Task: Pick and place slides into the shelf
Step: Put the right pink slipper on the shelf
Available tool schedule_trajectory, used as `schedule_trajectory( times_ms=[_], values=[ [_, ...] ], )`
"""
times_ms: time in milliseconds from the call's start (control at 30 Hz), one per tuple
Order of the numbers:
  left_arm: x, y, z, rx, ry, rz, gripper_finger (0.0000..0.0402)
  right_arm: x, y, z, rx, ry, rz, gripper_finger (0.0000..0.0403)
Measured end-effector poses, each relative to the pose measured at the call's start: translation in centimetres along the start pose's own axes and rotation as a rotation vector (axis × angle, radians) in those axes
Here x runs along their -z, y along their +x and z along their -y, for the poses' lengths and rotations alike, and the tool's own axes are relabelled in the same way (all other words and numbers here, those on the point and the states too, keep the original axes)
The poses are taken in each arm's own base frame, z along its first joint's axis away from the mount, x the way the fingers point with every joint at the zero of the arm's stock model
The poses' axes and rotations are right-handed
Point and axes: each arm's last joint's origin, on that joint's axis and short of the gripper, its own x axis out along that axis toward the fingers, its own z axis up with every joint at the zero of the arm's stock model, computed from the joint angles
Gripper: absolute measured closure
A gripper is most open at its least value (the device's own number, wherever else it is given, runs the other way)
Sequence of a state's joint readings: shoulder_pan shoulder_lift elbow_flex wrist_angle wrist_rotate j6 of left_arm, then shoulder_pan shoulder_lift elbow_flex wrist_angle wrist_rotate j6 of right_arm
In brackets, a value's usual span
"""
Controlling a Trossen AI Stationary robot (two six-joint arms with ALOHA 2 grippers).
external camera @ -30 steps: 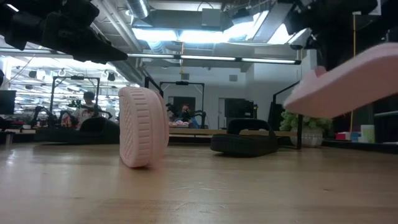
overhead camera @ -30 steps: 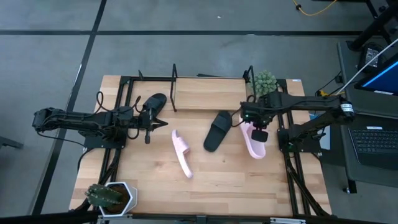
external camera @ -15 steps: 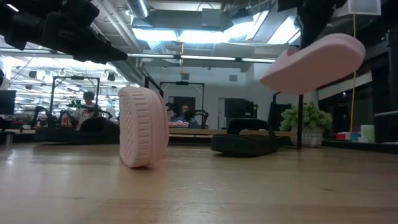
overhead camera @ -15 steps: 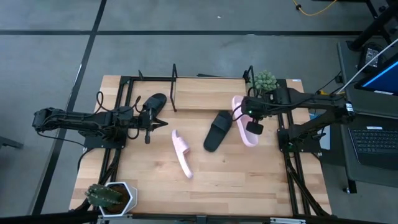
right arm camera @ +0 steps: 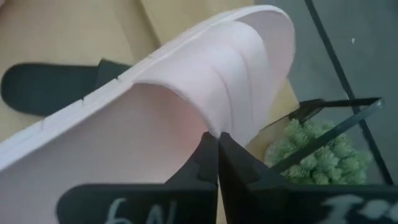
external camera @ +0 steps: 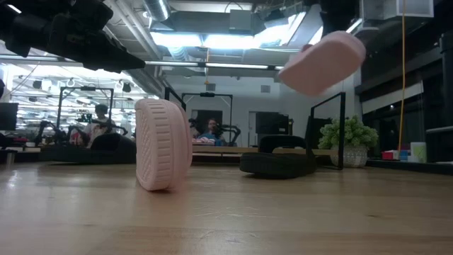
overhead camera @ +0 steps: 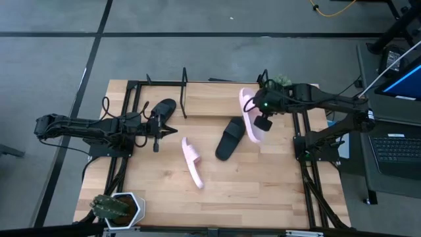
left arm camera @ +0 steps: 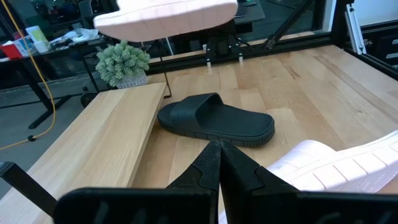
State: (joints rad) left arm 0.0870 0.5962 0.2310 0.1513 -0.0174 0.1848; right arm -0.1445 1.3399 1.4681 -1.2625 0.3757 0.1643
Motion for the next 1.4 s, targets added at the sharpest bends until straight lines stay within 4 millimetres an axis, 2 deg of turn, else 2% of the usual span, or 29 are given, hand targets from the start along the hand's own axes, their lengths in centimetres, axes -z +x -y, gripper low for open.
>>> schedule_trajectory(
  times_ms=[300, 467, 633, 867, 1167, 1400],
  values=[
    [0.0, 0.0, 0.0, 0.000, 0.001, 0.000, 0.0401, -1.2, 0.7, 2.1, 0.105, 0.052, 0.078, 0.0403],
    [0.0, 0.0, 0.0, 0.000, 0.001, 0.000, 0.0401, -2.3, 2.0, 3.2, 0.132, 0.098, 0.107, 0.0403],
    [0.0, 0.0, 0.0, 0.000, 0.001, 0.000, 0.0401, -3.3, 4.0, 4.7, 0.172, 0.136, 0.057, 0.0403],
    [0.0, 0.0, 0.0, 0.000, 0.002, -0.001, 0.0401, -6.2, 5.5, 6.4, 0.222, 0.160, -0.025, 0.0403],
    [0.0, 0.0, 0.0, 0.000, 0.001, -0.001, 0.0401, -8.3, 8.2, 6.8, 0.281, 0.066, -0.237, 0.0403],
    [0.0, 0.0, 0.0, 0.000, 0.001, -0.001, 0.0401, -8.4, 9.8, 6.4, 0.263, -0.031, -0.313, 0.0403]
  ],
)
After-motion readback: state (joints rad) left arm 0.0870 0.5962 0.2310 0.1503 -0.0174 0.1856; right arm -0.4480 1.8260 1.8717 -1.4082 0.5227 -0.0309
